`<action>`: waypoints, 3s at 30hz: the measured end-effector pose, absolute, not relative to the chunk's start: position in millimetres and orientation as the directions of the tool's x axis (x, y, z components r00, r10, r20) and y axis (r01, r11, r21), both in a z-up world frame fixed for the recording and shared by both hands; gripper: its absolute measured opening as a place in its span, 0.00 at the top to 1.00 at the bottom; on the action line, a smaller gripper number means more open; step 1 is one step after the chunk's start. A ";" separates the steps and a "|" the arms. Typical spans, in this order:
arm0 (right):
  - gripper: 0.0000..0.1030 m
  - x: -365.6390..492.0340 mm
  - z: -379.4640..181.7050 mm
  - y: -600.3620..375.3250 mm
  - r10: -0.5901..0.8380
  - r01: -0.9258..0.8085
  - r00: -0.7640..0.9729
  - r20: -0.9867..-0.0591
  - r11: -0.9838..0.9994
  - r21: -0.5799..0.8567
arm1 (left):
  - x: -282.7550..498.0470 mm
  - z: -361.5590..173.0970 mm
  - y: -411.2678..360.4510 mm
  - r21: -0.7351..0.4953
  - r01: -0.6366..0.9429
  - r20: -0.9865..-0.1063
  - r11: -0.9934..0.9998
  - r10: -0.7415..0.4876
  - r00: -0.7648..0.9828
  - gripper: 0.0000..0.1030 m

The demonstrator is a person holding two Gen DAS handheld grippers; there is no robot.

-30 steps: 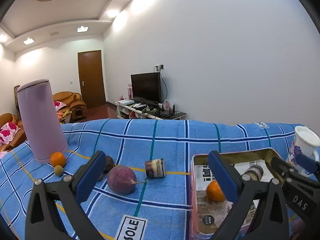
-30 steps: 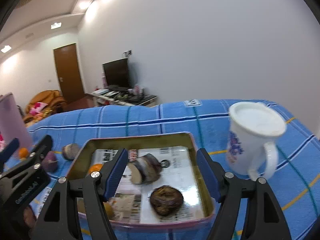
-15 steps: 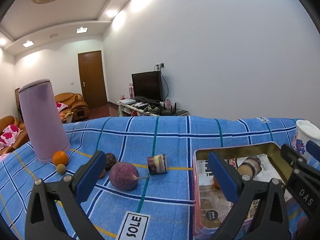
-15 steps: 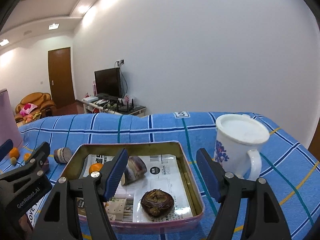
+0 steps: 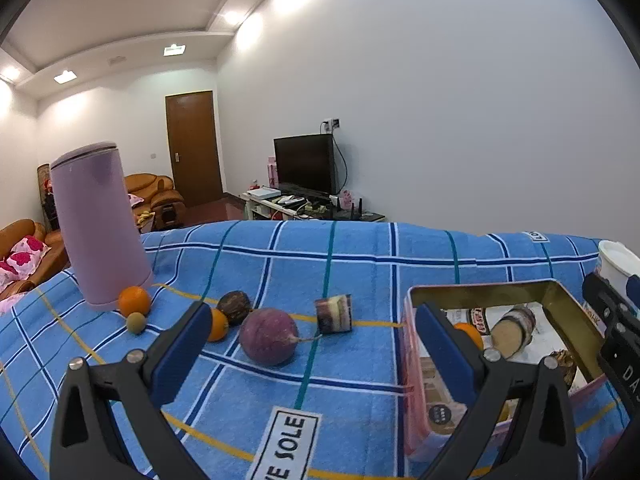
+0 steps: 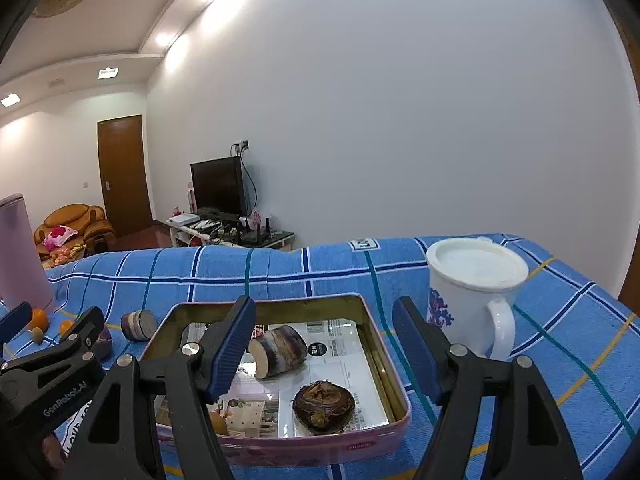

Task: Organize fruits
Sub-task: 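Open both tools to release the root piece and mandarin, then withdraw from the tin, then reach the right tool to the purple round root and grasp it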

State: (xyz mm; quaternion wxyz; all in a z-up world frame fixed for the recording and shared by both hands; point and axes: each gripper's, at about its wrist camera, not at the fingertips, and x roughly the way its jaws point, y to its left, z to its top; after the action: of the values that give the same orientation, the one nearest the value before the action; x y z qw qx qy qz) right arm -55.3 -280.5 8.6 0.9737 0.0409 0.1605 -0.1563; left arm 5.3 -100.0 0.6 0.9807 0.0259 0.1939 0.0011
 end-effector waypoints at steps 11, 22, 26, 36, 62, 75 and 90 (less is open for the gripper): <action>0.30 -61.9 10.3 -270.2 -0.310 0.328 0.902 -0.301 0.945 0.010 | 0.7 -1.7 -80.5 0.038 0.004 -0.407 0.999 0.011 0.913 0.00; 0.30 -64.5 10.2 -256.1 -0.337 0.359 0.886 -0.317 0.933 0.012 | -5.9 -1.8 -64.4 0.071 0.016 -0.401 0.997 0.013 0.916 0.00; 0.30 -63.1 9.0 -244.9 -0.325 0.343 0.887 -0.327 0.939 -0.003 | -5.2 -2.5 -54.4 0.057 0.019 -0.413 0.998 0.007 0.910 0.00; 0.30 -48.5 2.3 -217.9 -0.296 0.323 0.869 -0.397 0.946 0.000 | 1.6 -3.8 -30.0 0.111 0.030 -0.416 0.993 0.019 0.909 0.00; 0.30 1.6 -8.4 -115.4 -0.196 0.215 0.857 -0.477 0.976 -0.014 | 49.0 -11.3 42.5 0.124 -0.026 -0.455 0.992 0.080 0.887 0.00; 0.30 36.9 -17.8 -85.2 -0.033 0.060 0.831 -0.556 0.998 0.030 | 82.8 -18.8 101.4 0.026 -0.147 -0.525 0.989 0.139 0.840 0.00; 0.30 127.2 -52.8 -56.9 0.032 0.028 0.651 -0.758 0.997 0.066 | 86.5 -18.0 118.1 0.078 -0.178 -0.501 0.981 0.193 0.844 0.00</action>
State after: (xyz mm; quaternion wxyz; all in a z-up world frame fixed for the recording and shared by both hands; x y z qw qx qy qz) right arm 127.2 -56.9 -52.9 0.9078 0.0360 0.4178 0.0013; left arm 86.5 118.1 -18.0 0.9600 0.0143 0.2623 0.0967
